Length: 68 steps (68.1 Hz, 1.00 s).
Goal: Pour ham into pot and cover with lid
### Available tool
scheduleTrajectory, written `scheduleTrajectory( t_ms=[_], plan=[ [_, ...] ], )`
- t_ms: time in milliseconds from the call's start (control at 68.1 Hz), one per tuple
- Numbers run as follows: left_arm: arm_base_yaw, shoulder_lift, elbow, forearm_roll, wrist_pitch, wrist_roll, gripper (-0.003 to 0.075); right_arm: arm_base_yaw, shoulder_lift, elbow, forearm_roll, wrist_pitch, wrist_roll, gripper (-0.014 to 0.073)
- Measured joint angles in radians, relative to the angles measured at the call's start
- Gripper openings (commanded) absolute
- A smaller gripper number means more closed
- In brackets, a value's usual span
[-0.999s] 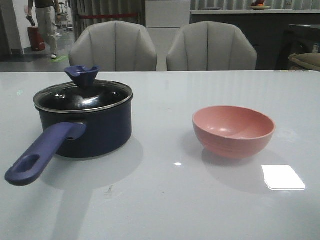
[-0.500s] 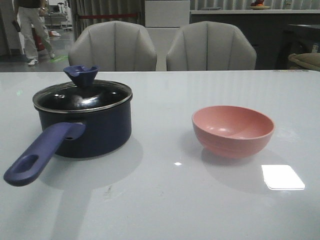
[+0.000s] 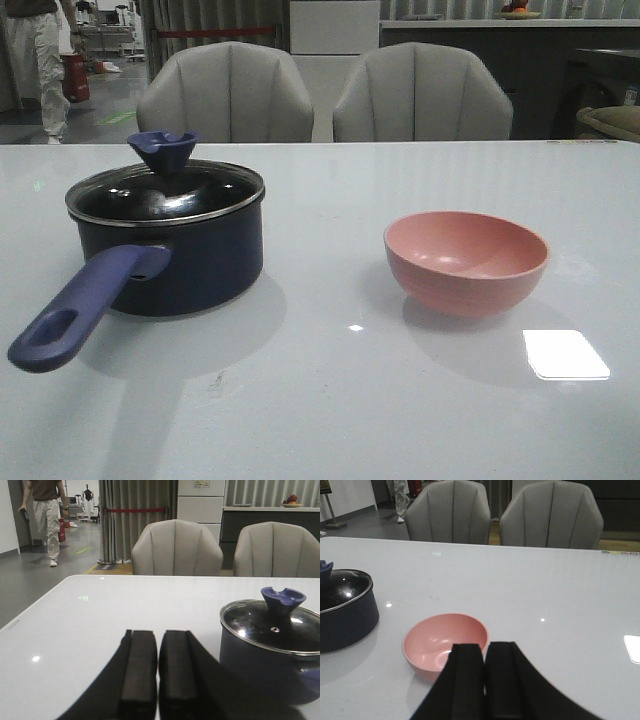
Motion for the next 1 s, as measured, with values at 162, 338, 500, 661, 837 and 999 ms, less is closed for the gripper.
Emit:
scheduleTrajectory(
  t_ms=[162,338,500,661,837,999],
  plan=[
    [0.000,0.000,0.000,0.000,0.000,0.000,0.0133,0.000,0.000,0.000,0.000,0.000,0.000,0.0151],
    [0.000,0.000,0.000,0.000,0.000,0.000,0.0133,-0.031,-0.039,0.020,-0.059,-0.011,0.004,0.0151],
    [0.000,0.000,0.000,0.000,0.000,0.000,0.0133,-0.072,-0.104,0.098,-0.132,-0.057,0.015,0.0151],
    [0.000,0.000,0.000,0.000,0.000,0.000,0.0133,-0.076,-0.213,0.199,-0.171,-0.087,0.020,0.0151],
    [0.000,0.000,0.000,0.000,-0.002,0.000,0.0133,-0.076,-0.230,0.242,-0.175,-0.106,0.052,0.0151],
    [0.000,0.000,0.000,0.000,-0.002,0.000,0.0133,-0.091,-0.232,0.242,-0.175,-0.128,0.068,0.0151]
  ],
)
